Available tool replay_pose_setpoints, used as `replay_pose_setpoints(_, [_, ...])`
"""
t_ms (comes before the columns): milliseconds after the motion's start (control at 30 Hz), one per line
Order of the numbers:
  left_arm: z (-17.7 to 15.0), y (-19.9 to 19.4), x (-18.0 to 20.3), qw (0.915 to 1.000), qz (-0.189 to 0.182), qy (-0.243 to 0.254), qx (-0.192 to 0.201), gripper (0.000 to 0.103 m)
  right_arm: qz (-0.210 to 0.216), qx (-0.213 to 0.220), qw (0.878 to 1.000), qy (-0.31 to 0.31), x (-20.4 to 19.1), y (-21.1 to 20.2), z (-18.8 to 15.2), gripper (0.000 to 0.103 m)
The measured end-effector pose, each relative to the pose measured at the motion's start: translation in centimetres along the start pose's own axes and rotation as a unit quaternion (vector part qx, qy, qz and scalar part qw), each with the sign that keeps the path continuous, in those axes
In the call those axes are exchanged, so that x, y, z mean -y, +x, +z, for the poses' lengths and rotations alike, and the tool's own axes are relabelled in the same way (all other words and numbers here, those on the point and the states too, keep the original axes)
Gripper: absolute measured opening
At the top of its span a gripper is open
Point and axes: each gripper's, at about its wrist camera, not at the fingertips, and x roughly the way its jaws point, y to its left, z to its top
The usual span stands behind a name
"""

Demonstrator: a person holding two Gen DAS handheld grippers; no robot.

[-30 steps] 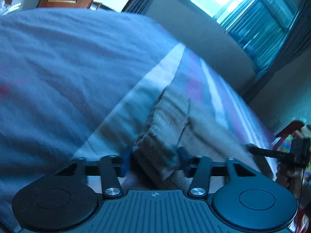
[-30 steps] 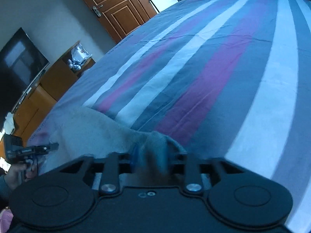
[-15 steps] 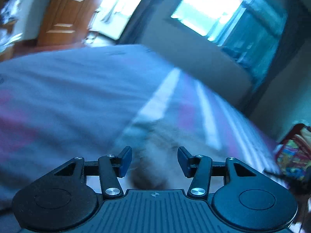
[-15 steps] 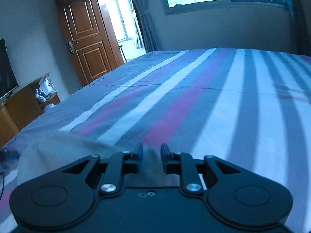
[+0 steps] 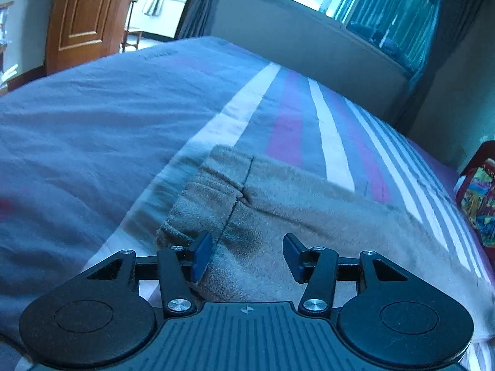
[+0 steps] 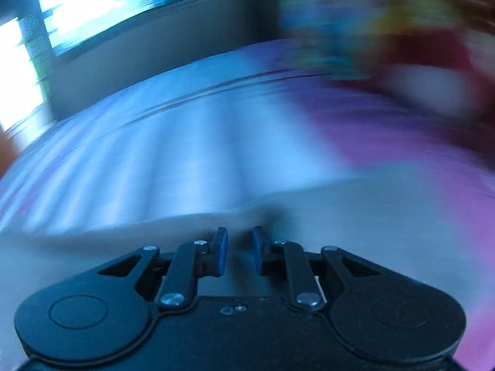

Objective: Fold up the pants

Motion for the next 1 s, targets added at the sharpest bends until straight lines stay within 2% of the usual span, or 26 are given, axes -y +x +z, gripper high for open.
replay_pose_setpoints(33, [-0.1,-0.5,0.0,1.0,0.0,-0.004,0.006,0.052,-0.005,0.01,0.999,0.038,2.7,-1.6,0.3,0.031])
replay_pose_setpoints(100, [-0.5,-1.3,0.0,0.9999,-0.002,-0.005,0.01,0.052,0.03,0.048,0.994,0.089,6.8,-5.6,-0.2,0.044])
replay_pose_setpoints(233, [-1.4,-0.6,-0.6,0.9994,0.027,-0.007,-0.021,0.052,0.045,0.057,0.983,0.167,12.0,-9.9,-3.1,0.045])
replay_pose_setpoints(300, [-2.0,0.8,-1.1,0.9976,0.032,-0.024,-0.057,0.052,0.057,0.044,0.976,0.206,13.4,-9.9,-4.9,0.045])
replay_pose_setpoints(400, [-2.9,1.4,-1.9,0.997,0.026,-0.052,-0.051,0.055,0.078,0.02,0.961,0.264,13.8,-8.1,-6.5,0.045])
replay_pose_setpoints(467, [-3.4,1.6,-2.4,0.9965,0.019,-0.068,-0.046,0.056,0.086,0.019,0.952,0.294,13.5,-6.7,-6.9,0.044])
replay_pose_setpoints(533, [-3.7,1.7,-2.6,0.9963,0.015,-0.072,-0.044,0.057,0.083,0.027,0.948,0.307,12.9,-5.8,-6.8,0.037])
replay_pose_setpoints(567, [-3.7,1.8,-2.6,0.9962,0.014,-0.073,-0.044,0.057,0.077,0.025,0.948,0.308,12.6,-5.7,-6.6,0.016])
replay_pose_setpoints(600, [-3.7,1.9,-2.6,0.9962,0.015,-0.072,-0.046,0.057,0.07,0.019,0.952,0.299,12.0,-5.4,-6.2,0.011])
replay_pose_setpoints(633, [-3.7,1.9,-2.6,0.9963,0.016,-0.07,-0.047,0.057,0.053,0.029,0.957,0.283,11.2,-6.0,-5.8,0.011])
replay_pose_setpoints(733, [-3.3,2.3,-2.3,0.9963,0.019,-0.063,-0.055,0.057,0.065,0.1,0.965,0.235,9.7,-9.6,-5.4,0.01])
replay_pose_setpoints(767, [-3.2,2.4,-2.2,0.9965,0.02,-0.058,-0.057,0.057,0.057,0.113,0.969,0.213,9.5,-10.0,-5.6,0.011])
replay_pose_setpoints(800, [-3.1,2.6,-2.1,0.9966,0.02,-0.054,-0.059,0.057,0.027,0.094,0.975,0.199,9.8,-8.9,-6.1,0.014])
replay_pose_setpoints(833, [-3.0,2.5,-2.1,0.9964,0.02,-0.054,-0.062,0.057,0.007,0.037,0.974,0.224,10.9,-6.8,-6.8,0.014])
replay_pose_setpoints(867, [-2.8,2.5,-2.1,0.9961,0.023,-0.057,-0.064,0.057,0.018,0.014,0.965,0.263,12.1,-5.7,-7.5,0.012])
replay_pose_setpoints(900, [-2.6,2.0,-2.0,0.996,0.028,-0.059,-0.061,0.057,0.036,0.025,0.955,0.293,12.9,-5.9,-7.8,0.013])
replay_pose_setpoints(933, [-2.4,1.4,-1.9,0.9966,0.03,-0.059,-0.05,0.057,0.036,0.026,0.955,0.295,12.8,-6.2,-7.7,0.014])
replay_pose_setpoints(1000, [-2.1,-0.3,-1.7,0.9978,0.011,-0.064,-0.014,0.057,0.021,0.024,0.965,0.262,11.6,-6.7,-7.4,0.016])
